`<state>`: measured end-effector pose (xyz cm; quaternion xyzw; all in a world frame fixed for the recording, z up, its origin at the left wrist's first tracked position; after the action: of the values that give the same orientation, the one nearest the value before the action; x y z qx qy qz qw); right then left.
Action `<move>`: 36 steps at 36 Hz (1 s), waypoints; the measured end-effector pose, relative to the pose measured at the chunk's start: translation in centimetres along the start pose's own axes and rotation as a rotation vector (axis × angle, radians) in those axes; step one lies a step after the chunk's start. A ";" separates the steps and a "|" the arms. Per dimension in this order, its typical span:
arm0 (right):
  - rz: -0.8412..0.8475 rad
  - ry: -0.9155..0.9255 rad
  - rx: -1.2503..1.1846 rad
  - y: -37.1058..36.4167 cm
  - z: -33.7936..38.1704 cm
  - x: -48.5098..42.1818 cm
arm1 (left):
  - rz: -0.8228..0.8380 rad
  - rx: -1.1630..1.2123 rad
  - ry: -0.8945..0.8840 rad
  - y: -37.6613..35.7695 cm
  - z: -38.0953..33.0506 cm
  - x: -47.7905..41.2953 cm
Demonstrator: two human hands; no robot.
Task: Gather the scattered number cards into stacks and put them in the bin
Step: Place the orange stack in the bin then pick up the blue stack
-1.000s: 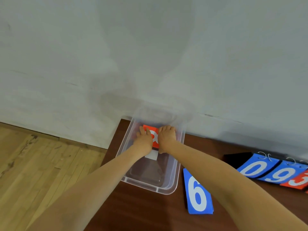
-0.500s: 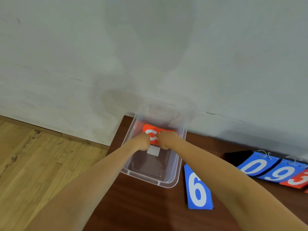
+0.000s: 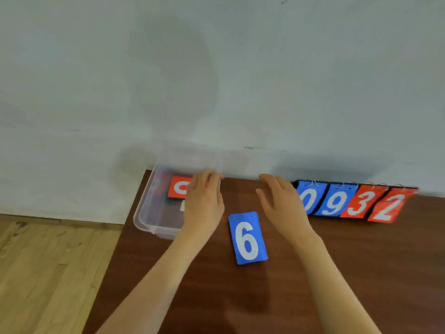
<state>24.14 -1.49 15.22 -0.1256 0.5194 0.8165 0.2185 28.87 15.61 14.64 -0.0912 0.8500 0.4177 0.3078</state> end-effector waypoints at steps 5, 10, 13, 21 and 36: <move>-0.102 -0.056 0.045 2.0 -5.2 4.4 | 0.198 0.021 -0.164 -3.8 -4.5 5.2; 0.042 -0.123 0.150 0.4 -8.8 8.2 | 0.577 -0.162 -0.144 -8.4 -4.1 10.7; 0.293 -0.187 0.216 -2.2 -10.5 10.0 | 0.690 -0.279 -0.018 -9.6 -3.0 12.9; 0.521 -0.466 0.129 -7.8 -10.8 11.4 | 0.661 0.003 0.604 -11.4 -0.8 14.3; 0.651 -0.726 0.147 -12.0 -9.6 9.3 | 0.665 0.273 1.331 -14.3 0.2 12.3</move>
<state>21.65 -3.68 -2.41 0.3518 0.4781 0.7946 0.1273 25.12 7.99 -2.16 -0.0239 0.8833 0.2365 -0.4040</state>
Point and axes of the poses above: each hand's wrist, its own x-axis away from the middle knuckle, its own y-axis out of the back of the hand, z = x × y, the point moved 3 cm from there along -x, towards the middle knuckle, and after that the axes turned 13 degrees about -z, right-handed, at the moved point
